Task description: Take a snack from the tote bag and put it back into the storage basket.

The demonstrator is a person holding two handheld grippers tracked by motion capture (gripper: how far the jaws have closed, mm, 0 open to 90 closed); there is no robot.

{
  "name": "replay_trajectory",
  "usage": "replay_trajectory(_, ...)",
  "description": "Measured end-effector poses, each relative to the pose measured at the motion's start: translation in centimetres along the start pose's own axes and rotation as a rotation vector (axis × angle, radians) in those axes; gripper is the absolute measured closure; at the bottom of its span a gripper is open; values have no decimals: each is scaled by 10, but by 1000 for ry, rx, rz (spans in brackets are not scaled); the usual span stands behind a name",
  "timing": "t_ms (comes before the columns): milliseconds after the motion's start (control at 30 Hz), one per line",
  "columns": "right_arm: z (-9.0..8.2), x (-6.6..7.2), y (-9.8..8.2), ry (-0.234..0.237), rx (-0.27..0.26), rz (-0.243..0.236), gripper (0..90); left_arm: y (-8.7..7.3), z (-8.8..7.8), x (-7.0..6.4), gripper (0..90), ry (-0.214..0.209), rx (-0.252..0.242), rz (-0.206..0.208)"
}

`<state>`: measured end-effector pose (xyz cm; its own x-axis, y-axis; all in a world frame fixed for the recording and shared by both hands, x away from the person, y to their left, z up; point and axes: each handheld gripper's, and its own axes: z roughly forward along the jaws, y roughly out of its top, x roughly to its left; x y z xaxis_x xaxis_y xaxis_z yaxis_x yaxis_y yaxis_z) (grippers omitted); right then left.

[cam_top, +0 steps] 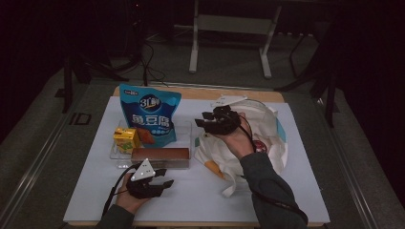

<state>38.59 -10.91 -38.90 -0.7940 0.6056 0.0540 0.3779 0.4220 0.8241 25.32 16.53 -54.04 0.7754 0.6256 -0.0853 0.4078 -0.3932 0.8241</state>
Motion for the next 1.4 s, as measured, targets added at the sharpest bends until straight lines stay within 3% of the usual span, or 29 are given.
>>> replay_trajectory(667, -26, -27, -25, -76, 70, -12, 574, 0, 0, 0, 471, 1, -1, -2)
replay_trajectory(1067, -44, -41, -40, -110, 91, 11, 571, 0, 0, 0, 471, 0, 0, -2)
replay_trajectory(1400, -57, -54, -59, -147, 108, 62, 574, 0, 0, 0, 471, 0, 1, -2)
